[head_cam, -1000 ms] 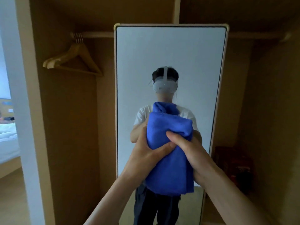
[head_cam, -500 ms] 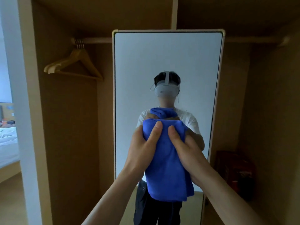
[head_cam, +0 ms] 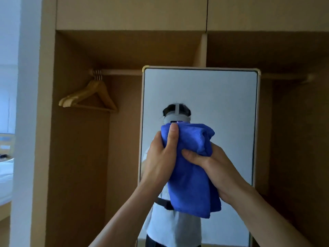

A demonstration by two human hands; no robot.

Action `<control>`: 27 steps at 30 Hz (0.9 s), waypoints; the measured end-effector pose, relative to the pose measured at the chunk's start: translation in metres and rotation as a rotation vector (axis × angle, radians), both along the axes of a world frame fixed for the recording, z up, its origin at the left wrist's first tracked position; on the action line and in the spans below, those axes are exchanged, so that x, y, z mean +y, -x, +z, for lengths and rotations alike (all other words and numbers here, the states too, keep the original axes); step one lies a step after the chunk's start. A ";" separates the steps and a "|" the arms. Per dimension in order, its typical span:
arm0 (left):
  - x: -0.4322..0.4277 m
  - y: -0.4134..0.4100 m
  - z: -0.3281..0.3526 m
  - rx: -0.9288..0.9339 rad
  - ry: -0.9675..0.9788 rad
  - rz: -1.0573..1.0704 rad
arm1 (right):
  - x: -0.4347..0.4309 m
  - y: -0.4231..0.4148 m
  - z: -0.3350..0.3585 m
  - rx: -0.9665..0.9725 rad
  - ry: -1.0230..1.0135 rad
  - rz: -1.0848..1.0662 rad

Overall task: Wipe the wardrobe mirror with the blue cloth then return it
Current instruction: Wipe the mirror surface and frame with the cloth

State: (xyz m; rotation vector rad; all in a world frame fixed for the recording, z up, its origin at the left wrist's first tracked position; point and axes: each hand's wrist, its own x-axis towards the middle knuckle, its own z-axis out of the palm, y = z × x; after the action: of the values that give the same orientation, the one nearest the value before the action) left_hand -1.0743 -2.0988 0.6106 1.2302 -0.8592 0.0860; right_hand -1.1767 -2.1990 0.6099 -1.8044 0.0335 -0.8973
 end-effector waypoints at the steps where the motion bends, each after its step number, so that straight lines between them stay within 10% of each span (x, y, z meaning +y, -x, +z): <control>1: 0.003 -0.005 0.007 -0.039 0.002 -0.005 | 0.001 -0.003 0.007 0.001 0.054 -0.041; 17: 0.041 -0.095 0.080 -0.382 0.042 0.261 | 0.040 -0.039 0.120 -0.107 0.893 -0.732; 27: 0.026 -0.120 0.097 -0.303 -0.023 0.036 | 0.041 -0.070 0.163 -0.141 1.292 -0.999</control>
State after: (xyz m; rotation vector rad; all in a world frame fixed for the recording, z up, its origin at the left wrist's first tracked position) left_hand -0.9547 -2.0730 0.7078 1.2732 -1.1026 0.2975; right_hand -1.1063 -2.1581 0.7731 -2.9631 0.3596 -2.0541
